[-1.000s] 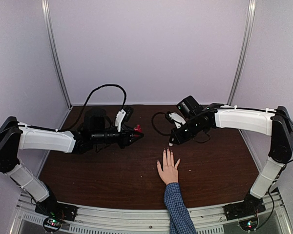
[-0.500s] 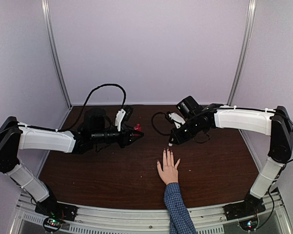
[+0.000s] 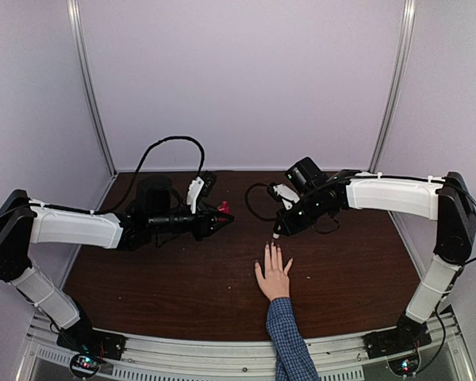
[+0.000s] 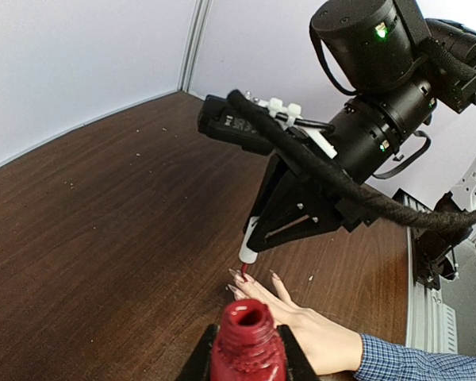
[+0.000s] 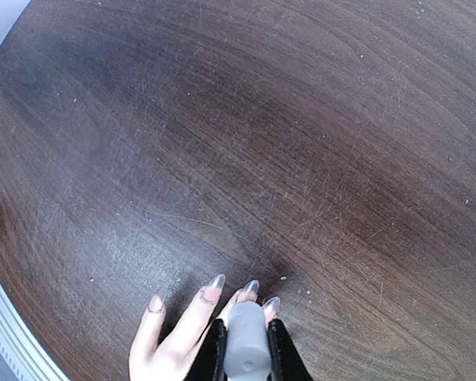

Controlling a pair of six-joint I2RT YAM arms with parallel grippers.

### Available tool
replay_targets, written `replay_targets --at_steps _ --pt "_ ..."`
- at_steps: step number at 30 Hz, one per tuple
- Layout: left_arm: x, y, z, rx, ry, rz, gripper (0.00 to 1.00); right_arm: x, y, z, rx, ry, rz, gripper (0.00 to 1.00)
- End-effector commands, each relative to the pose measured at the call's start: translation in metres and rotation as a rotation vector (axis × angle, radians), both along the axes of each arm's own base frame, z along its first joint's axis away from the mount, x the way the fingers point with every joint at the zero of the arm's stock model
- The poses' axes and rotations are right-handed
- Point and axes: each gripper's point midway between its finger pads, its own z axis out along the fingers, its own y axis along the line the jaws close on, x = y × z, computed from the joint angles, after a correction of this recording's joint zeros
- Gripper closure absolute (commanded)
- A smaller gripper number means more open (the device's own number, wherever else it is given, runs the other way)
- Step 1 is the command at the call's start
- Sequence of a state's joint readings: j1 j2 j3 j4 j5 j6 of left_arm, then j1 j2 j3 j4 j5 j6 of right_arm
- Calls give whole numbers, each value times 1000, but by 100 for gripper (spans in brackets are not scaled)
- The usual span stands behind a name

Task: Paint the nails
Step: Paint the hand on the nail.

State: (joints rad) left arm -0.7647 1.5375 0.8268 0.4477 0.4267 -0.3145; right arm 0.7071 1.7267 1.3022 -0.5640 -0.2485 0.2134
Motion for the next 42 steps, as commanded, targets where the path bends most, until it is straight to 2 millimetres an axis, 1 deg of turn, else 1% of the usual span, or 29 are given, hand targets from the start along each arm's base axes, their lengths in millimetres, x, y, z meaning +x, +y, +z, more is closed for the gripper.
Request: replay_targets --at_steps 1,11,42 --pt "5 -1 16 -49 -41 -2 100 8 4 7 22 -23 -11 100" --pt "5 -1 15 -49 -40 -2 100 10 6 14 39 -38 -14 100" --pt "5 -1 11 -44 -39 -1 100 20 4 21 61 -61 -38 100"
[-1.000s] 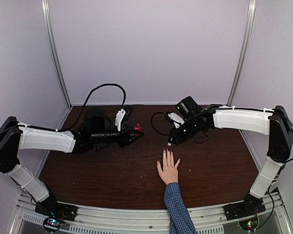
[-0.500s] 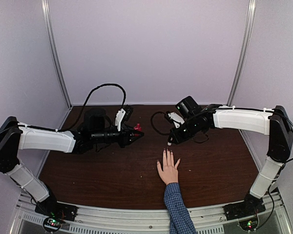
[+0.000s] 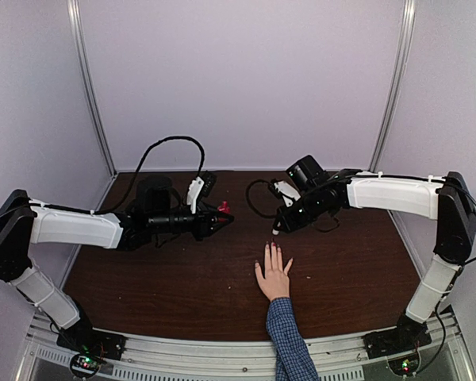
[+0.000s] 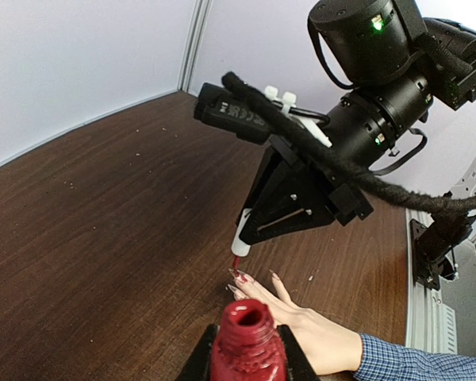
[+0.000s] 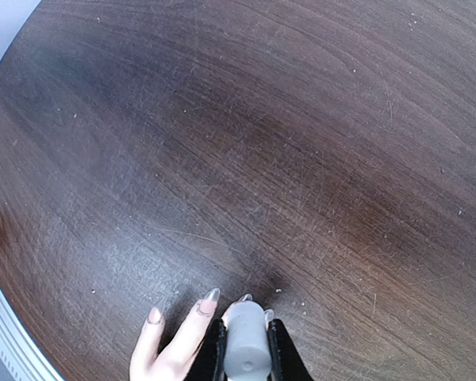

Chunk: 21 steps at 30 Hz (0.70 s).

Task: Paint the nails
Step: Paint the hand on the nail.

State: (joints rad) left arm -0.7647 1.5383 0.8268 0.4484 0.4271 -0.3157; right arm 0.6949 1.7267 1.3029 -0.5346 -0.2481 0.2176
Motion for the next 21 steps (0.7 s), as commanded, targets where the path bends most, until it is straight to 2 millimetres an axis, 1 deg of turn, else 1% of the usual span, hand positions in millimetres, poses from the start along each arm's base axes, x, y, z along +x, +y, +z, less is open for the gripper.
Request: replay_targets --at_steps 1,14,21 --pt "5 -1 11 -44 -40 -2 100 12 4 17 40 -41 -24 100" --pt "5 -1 11 -45 -39 -2 100 15 1 23 51 -54 -32 100" --pt "5 -1 11 -46 -37 -1 100 16 -1 34 70 -76 -38 100"
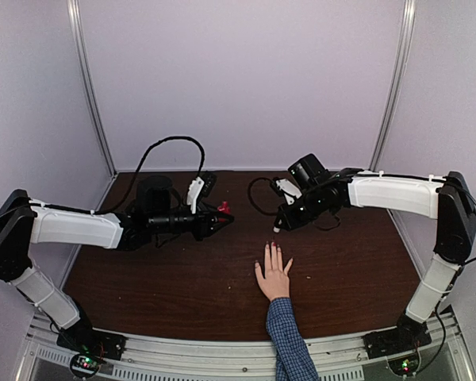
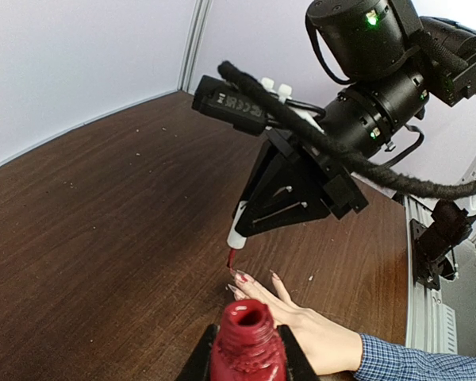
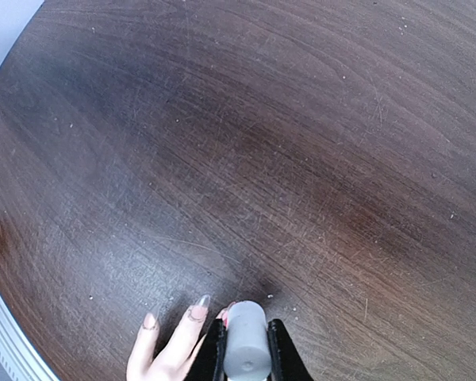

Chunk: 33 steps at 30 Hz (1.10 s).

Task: Paint the nails
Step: Paint the hand on the nail.

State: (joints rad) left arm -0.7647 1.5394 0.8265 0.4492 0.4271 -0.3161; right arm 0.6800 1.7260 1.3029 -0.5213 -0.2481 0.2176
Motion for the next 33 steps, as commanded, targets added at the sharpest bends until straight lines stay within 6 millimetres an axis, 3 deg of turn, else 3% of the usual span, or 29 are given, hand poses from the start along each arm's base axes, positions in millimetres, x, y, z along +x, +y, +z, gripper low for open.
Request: replay_targets --at_steps 1,14,24,33 --pt "5 -1 11 -47 -38 -1 100 10 1 34 62 -70 -24 100" --pt "2 1 18 -64 -42 -1 100 1 -4 60 80 -107 -15 100" --pt "2 2 19 -61 -47 0 100 -23 -7 35 -8 -39 40 100" --pt "3 1 20 -62 -45 0 100 -19 -3 23 -13 -26 38 100"
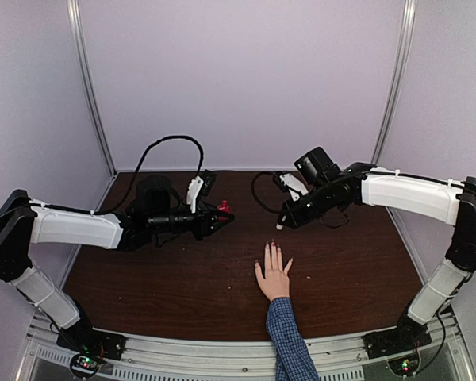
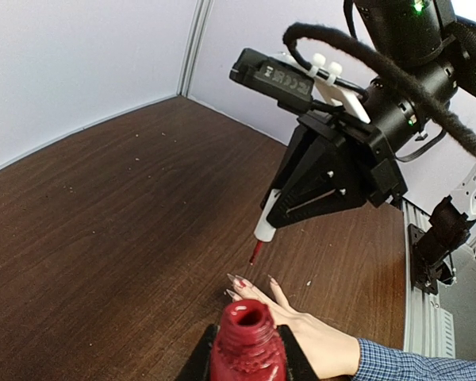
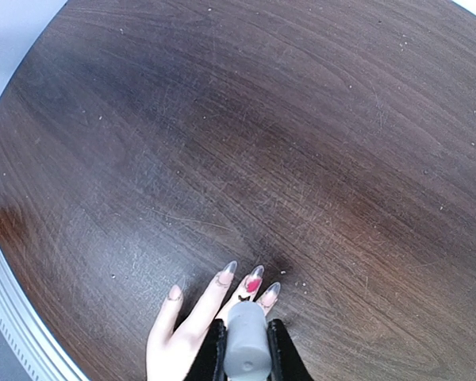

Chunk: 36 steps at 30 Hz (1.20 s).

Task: Paint the nails
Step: Paint the hand on the nail.

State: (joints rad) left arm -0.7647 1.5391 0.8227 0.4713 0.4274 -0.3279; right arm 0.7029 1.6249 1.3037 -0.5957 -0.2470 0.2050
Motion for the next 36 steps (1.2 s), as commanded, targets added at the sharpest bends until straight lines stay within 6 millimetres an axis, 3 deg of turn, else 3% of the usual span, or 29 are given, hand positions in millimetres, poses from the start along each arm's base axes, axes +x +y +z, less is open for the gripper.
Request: replay_targets --at_steps 1,21,36 --pt "2 2 16 -43 -43 -2 100 2 3 -11 -28 4 5 100" --pt "2 3 15 -38 -47 1 100 4 10 -29 -44 25 12 100" --pt "1 4 14 -37 -48 0 100 6 11 -30 -47 23 10 100"
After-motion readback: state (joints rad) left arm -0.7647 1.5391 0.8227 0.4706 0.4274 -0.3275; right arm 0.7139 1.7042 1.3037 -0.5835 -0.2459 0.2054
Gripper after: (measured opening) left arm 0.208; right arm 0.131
